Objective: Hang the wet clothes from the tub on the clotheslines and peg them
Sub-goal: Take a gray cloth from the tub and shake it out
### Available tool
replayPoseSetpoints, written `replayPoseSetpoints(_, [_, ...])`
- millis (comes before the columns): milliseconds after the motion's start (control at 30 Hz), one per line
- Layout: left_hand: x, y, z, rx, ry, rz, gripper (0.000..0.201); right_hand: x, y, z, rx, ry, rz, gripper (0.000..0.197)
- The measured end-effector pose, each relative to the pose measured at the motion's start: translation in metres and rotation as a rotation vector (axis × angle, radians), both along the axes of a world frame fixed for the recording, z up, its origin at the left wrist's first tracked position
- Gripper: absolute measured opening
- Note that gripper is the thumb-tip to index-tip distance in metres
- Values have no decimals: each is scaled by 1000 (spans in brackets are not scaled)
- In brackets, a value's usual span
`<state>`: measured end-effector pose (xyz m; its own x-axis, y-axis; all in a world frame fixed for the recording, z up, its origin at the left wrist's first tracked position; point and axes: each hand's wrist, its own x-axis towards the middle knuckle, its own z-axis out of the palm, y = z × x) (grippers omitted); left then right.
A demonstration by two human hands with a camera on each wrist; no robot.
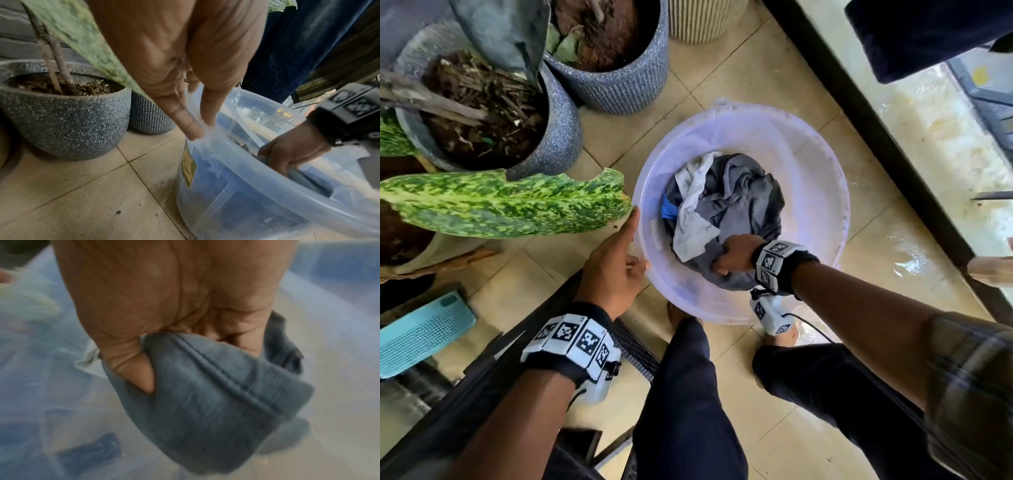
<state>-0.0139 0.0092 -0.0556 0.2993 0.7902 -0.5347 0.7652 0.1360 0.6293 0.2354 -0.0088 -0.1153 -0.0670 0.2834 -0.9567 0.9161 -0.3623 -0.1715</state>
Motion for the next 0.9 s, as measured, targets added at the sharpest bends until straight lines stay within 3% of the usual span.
replayPoseSetpoints(100, [0, -1, 12, -40, 23, -56, 87, -4, 5, 53, 120, 40, 116, 28])
replayPoseSetpoints(367, [6, -15, 82, -83, 47, -231, 92, 5, -10, 226, 424, 126, 215, 28])
replayPoseSetpoints(667, [65, -15, 172, 65, -34, -511, 130, 54, -59, 381, 740, 307, 106, 30])
replayPoseSetpoints(800, [111, -28, 203, 138, -55, -508, 115, 83, -82, 429, 882, 394, 107, 31])
replayPoseSetpoints(900, [145, -47, 211, 94, -150, -443, 104, 110, -103, 454, 950, 440, 86, 28])
